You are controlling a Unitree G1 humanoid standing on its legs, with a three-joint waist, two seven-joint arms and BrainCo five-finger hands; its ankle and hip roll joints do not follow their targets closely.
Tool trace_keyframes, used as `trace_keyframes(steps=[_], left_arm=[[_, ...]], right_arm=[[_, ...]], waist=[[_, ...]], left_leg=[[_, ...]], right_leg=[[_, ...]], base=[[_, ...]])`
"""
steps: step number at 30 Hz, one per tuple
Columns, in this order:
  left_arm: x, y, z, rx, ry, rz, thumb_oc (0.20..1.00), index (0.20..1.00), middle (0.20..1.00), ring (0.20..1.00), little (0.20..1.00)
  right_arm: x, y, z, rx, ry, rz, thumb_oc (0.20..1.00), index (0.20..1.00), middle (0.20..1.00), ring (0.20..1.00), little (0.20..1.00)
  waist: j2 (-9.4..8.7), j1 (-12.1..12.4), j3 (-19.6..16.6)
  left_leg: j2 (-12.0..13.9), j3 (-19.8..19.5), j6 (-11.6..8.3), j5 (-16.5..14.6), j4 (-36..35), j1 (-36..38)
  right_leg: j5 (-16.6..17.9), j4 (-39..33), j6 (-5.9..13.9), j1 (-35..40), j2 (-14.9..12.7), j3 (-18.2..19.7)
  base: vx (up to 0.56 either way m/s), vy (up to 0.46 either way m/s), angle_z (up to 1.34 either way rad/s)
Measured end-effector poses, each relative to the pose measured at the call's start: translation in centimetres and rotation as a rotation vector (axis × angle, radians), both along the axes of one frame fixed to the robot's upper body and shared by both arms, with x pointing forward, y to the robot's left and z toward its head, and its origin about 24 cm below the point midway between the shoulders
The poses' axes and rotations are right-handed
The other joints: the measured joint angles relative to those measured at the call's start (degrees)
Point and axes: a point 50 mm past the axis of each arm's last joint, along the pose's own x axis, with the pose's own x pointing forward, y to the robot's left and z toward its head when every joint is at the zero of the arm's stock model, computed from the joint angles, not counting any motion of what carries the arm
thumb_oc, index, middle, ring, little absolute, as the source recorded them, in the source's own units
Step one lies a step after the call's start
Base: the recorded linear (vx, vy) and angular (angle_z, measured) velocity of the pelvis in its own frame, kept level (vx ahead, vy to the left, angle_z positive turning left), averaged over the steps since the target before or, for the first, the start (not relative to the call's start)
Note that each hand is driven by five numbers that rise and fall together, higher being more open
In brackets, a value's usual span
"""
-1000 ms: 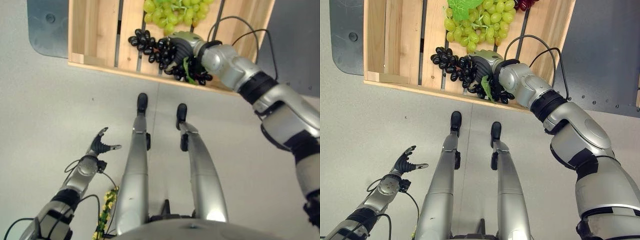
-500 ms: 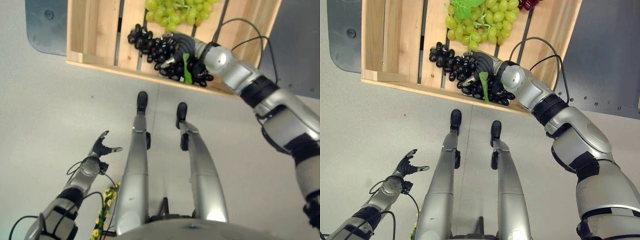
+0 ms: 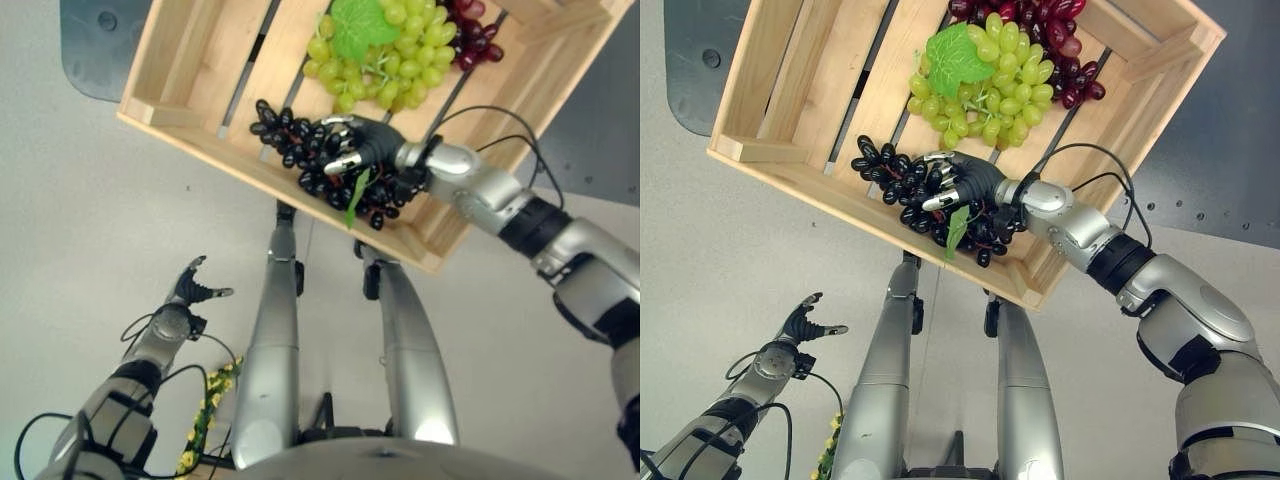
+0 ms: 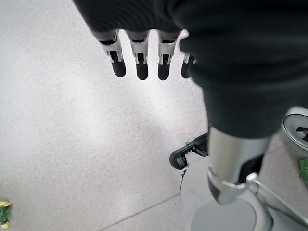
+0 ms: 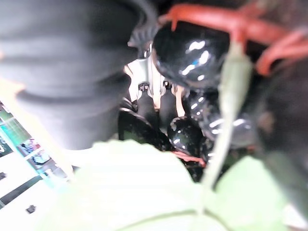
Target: Pick up the fruits from the basket on one side to the basket on the other side
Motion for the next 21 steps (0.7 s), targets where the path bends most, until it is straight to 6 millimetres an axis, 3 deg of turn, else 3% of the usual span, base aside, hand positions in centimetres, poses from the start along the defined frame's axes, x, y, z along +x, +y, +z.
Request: trace_keyframes(steps=[19, 20, 21], left_arm=[[0.04, -0.08, 0.02, 0.009, -0.002, -0.002, 1.000, 1.000, 1.000, 1.000, 1.000], [0.05, -0.09, 0.04, 0.009, -0.003, -0.003, 1.000, 1.000, 1.000, 1.000, 1.000], [0.05, -0.09, 0.04, 0.009, -0.003, -0.003, 1.000, 1.000, 1.000, 1.000, 1.000]], right_arm=[[-0.35, 0.74, -0.05, 0.019, 0.005, 0.030, 0.200, 0.200, 0.200, 0.200, 0.200], [-0.35, 0.79, -0.01, 0.019, 0.004, 0.031, 0.282, 0.282, 0.282, 0.282, 0.282], [-0.35, 0.79, -0.01, 0.019, 0.004, 0.031, 0.282, 0.282, 0.282, 0.282, 0.282]], waist=[[-0.20, -0.1, 0.6], [-0.20, -0.1, 0.6], [-0.20, -0.1, 0.6]], left_leg=[[0.0, 0.1, 0.01, 0.0, -0.3, -0.3], [0.0, 0.0, 0.01, 0.0, -0.3, -0.3], [0.0, 0.0, 0.01, 0.0, -0.3, -0.3]], right_leg=[[0.0, -0.2, 0.00, -0.4, 0.0, 0.1], [0.0, -0.3, 0.00, -0.4, 0.0, 0.1], [0.0, -0.3, 0.00, -0.4, 0.0, 0.1]], base=[[0.00, 0.000, 0.00], [0.00, 0.000, 0.00], [0.00, 0.000, 0.00]])
